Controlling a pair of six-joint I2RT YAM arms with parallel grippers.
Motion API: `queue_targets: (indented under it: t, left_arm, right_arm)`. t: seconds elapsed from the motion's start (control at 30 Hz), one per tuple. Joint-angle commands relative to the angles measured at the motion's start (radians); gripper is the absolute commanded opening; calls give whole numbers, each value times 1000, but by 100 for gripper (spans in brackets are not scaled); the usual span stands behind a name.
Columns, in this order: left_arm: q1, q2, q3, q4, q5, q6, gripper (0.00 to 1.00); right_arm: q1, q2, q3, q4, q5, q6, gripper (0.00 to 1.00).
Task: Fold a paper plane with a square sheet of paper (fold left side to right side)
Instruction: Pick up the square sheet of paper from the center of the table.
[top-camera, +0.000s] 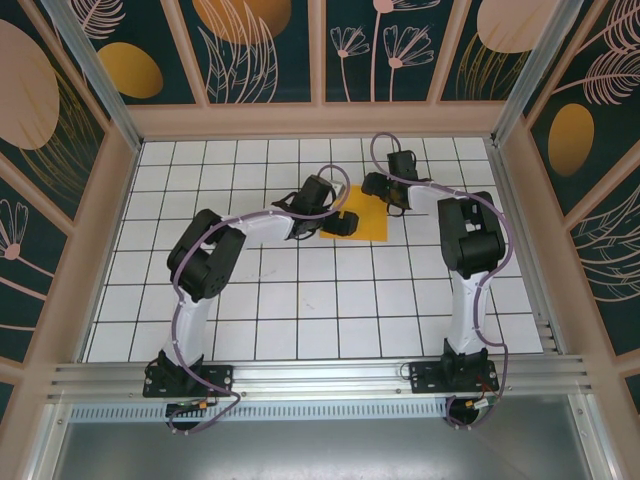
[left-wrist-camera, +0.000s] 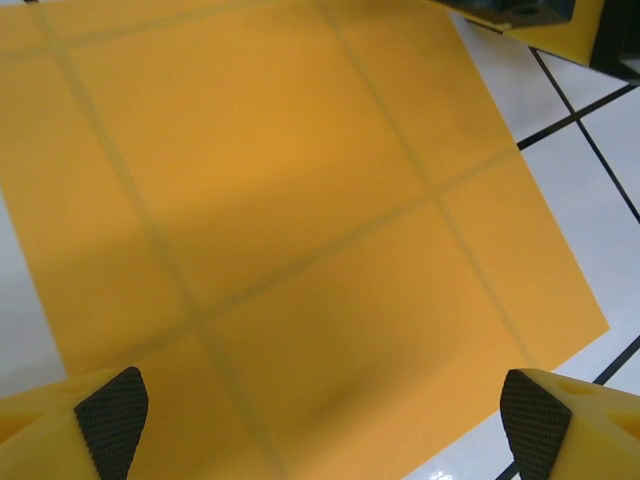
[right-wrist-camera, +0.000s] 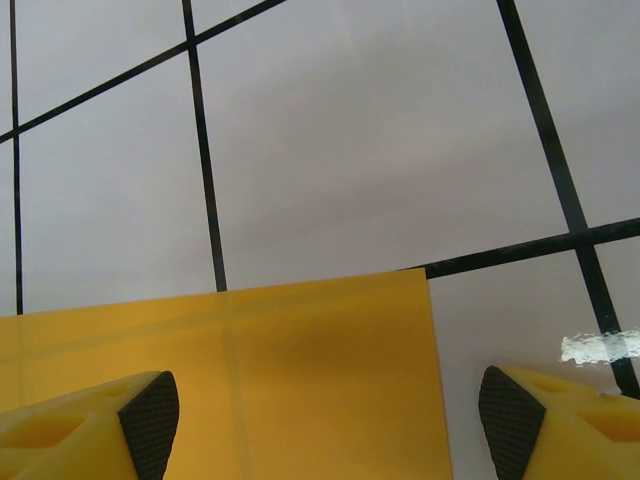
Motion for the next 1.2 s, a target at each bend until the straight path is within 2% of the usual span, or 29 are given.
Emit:
queue_targets:
  t: [0.0, 0.27, 0.87, 1.17]
  left_arm:
    - [-12, 34, 34, -47, 35, -16, 93]
    - [-24, 53, 38, -74, 12, -8, 92]
    - [-24, 64, 33, -71, 17, -5, 92]
    - [-22, -58, -47, -9, -21, 4, 93]
  right_arm:
    - [20, 13, 14, -61, -26, -8, 82]
    - [47, 4, -37, -64, -73, -2, 77]
    - [110, -113, -155, -102, -214, -51, 76]
    - [87, -137, -164, -95, -264, -73, 46]
